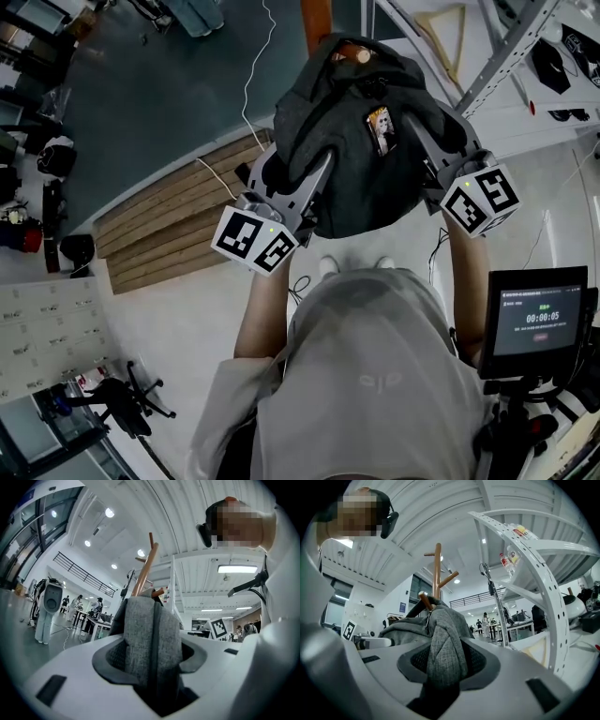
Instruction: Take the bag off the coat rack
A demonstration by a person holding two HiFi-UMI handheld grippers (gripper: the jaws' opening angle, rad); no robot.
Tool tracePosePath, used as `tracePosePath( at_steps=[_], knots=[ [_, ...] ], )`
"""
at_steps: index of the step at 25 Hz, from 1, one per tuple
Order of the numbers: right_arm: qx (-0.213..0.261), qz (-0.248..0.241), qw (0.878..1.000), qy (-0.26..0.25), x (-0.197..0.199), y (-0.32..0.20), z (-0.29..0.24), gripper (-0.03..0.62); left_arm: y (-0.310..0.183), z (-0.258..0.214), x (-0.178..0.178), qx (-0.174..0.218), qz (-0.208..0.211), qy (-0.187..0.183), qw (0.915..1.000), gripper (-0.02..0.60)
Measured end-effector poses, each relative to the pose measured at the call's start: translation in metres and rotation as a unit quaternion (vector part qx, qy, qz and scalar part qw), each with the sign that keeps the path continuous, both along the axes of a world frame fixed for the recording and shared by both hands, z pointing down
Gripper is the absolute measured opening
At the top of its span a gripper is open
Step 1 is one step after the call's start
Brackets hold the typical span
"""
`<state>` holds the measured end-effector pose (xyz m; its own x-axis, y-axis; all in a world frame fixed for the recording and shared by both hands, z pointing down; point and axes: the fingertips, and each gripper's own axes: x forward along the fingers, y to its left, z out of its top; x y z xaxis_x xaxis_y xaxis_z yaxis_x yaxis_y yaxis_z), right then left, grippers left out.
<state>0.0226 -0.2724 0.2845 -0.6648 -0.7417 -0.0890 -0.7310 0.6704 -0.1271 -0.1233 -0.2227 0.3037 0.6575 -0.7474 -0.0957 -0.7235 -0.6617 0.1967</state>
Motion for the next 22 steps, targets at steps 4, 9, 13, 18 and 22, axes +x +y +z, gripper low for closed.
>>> tracePosePath(
  at_steps=[4,9,13,18,22],
  knots=[
    [0.006,0.010,1.000,-0.007,0.014,0.003,-0.013,0.138,-0.001,-0.012,0.014,0.008,0.017,0.000,0.9998,0.215],
    [-0.004,0.024,1.000,-0.011,0.003,0.027,-0.023,0.138,0.020,-0.024,0.003,-0.005,0.038,0.003,0.9993,0.212],
    [-0.009,0.065,0.998,-0.009,0.004,0.062,-0.030,0.138,0.043,-0.030,0.001,-0.010,0.081,0.007,0.9967,0.210],
    [-0.002,0.116,0.993,0.001,0.006,0.094,-0.045,0.138,0.059,-0.040,0.001,-0.010,0.132,0.019,0.9911,0.210],
    [0.009,0.157,0.988,-0.004,0.024,0.104,-0.049,0.138,0.058,-0.045,0.019,0.000,0.170,0.013,0.9854,0.210]
  ],
)
